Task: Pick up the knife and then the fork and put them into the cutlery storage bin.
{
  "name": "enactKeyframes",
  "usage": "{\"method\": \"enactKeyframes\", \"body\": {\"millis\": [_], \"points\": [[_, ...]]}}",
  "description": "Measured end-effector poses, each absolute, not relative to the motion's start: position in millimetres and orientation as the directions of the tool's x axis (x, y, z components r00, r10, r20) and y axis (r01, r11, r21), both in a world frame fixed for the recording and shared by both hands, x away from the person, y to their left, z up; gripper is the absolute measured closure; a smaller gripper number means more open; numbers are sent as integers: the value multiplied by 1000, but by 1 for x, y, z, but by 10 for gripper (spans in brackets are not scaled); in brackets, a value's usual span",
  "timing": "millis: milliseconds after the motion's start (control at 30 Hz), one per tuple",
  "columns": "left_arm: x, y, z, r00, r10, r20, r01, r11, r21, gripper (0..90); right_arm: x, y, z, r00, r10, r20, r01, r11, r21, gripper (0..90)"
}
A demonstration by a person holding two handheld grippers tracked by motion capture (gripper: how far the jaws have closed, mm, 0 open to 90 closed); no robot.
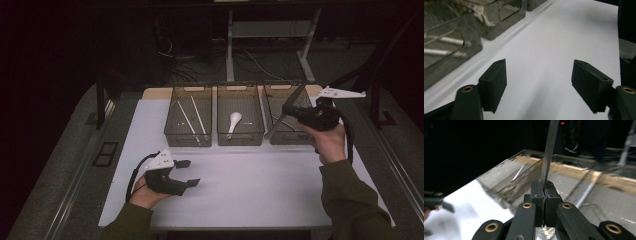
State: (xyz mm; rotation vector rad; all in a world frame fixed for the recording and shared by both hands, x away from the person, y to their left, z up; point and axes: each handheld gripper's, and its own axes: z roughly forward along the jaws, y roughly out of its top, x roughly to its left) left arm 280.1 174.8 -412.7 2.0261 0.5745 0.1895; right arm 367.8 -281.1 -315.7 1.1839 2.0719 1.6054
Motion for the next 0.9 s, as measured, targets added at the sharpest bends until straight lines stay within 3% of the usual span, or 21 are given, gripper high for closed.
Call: {"method": "enactKeyframes", "body": {"millis": [333,633,900], "points": [[279,186,-422,852,512,-107,350,-406,845,139,396,-306,-305,-529,817,228,447,40,894,884],[281,184,-423,840,535,-89,345,-401,849,15,424,-311,-333,-460,856,234,542,62,838,884],[282,181,-427,845,525,-102,357,-410,839,0,438,-307,-358,-453,848,275,627,84,775,884]]}}
